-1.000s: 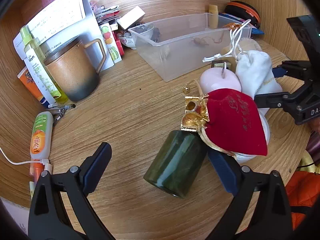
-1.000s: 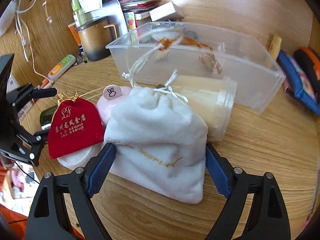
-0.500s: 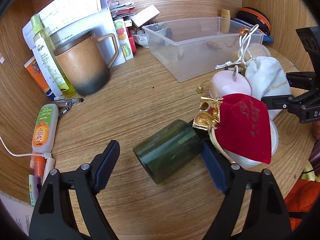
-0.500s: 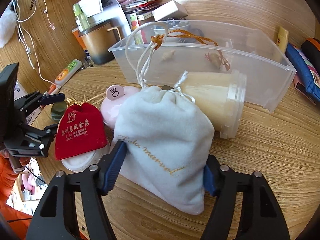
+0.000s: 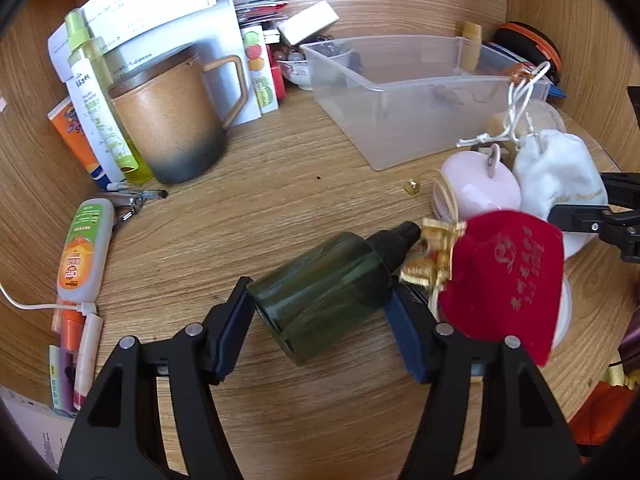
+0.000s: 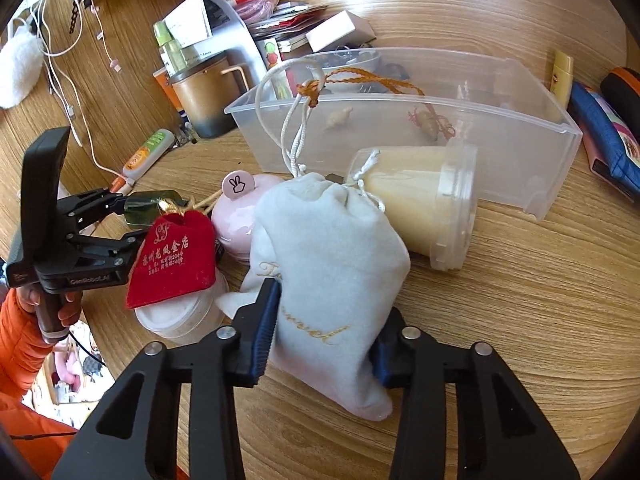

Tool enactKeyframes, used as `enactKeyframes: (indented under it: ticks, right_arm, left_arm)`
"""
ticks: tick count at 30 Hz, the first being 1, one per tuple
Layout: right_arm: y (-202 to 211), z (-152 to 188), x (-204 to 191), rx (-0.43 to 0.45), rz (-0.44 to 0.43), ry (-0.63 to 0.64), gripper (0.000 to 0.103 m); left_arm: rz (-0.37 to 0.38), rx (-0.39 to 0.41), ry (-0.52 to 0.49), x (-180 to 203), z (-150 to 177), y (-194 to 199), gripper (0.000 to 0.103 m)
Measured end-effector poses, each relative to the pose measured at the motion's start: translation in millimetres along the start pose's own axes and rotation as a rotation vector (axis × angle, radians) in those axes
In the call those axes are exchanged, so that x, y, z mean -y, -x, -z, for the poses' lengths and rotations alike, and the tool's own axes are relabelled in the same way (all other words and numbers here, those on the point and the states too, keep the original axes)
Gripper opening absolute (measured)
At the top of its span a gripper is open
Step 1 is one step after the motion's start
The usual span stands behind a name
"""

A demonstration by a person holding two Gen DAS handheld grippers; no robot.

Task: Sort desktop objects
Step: 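Grasp the dark green bottle with left gripper while right gripper grasps the white pouch, then carry the green bottle with left gripper while right gripper carries the white pouch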

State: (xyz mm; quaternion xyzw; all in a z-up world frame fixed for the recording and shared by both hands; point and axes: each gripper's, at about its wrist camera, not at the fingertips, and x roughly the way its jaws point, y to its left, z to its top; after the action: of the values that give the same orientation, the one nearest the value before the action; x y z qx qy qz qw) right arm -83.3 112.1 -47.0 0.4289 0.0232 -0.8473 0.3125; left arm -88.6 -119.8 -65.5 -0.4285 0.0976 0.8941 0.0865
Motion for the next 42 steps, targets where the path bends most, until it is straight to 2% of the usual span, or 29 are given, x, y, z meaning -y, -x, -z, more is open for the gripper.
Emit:
enactKeyframes:
  ticks: [11, 24, 36, 42]
  right_arm:
    - [12.4, 2.3, 8.7, 0.02, -0.017, -0.045, 0.027]
    - [64.3, 7.5, 18.6, 0.129, 0.005, -0.06, 0.027]
    - [87.1, -18.3, 29.3, 0.209, 0.042, -0.025, 0.027]
    - [89.8, -34.6, 34.8, 0.23, 0.054, -0.007, 0.027]
  left_arm:
    - [-0.028, 0.029, 0.084, -21.4, 3.6, 11.9, 0.064]
    - [-0.027, 0.096, 0.06, -11.2, -8.1, 32.7, 0.064]
    - [0.003, 0.174, 0.013, 14.3, -30.7, 49.0, 0.064]
    - [0.024, 0.204, 0.024, 20.5, -47.3, 50.9, 0.064]
